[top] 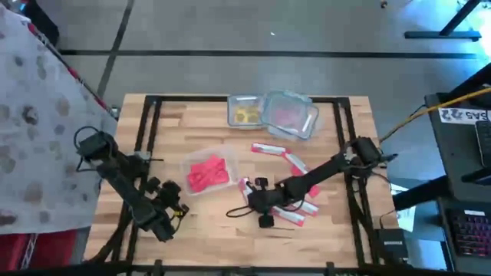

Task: Sort candy
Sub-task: Put the pink strip candy into the rectangular transparent bin

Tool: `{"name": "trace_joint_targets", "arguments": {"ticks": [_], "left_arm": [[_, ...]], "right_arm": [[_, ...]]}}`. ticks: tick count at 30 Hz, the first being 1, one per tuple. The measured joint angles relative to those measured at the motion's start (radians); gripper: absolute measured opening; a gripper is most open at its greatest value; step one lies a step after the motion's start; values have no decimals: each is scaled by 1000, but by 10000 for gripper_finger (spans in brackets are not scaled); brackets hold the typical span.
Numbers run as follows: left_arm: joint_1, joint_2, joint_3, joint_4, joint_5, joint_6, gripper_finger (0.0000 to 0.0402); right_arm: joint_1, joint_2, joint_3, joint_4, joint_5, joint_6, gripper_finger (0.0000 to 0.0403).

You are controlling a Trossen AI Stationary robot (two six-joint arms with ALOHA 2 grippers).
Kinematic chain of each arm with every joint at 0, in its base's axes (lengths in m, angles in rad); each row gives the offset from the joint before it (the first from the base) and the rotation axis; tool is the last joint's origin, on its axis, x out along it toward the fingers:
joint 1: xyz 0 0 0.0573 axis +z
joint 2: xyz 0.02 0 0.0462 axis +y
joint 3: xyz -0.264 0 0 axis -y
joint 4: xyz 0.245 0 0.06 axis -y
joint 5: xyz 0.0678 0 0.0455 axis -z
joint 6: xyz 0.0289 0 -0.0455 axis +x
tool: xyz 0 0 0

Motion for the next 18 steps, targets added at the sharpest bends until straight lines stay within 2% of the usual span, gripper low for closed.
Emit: {"name": "trace_joint_targets", "arguments": {"ticks": [4, 7, 10, 14, 16, 18], "left_arm": [[0, 0, 0, 3, -3, 0, 0], [0, 0, 0, 3, -4, 0, 0], [0, 0, 0, 4, -7, 0, 0], [0, 0, 0, 8, -11, 0, 0], [0, 0, 0, 8, -16, 0, 0], [0, 0, 0, 7, -20, 0, 0]], "right_arm": [[30, -103, -9, -62, 57, 30, 10], [40, -211, -38, 31, 72, 32, 2], [35, -314, -143, 267, 5, -3, 1], [0, -429, -304, 715, -81, -8, 1], [-23, -442, -367, 899, -109, 2, 0], [-50, -437, -406, 1011, -126, 21, 0]]}}
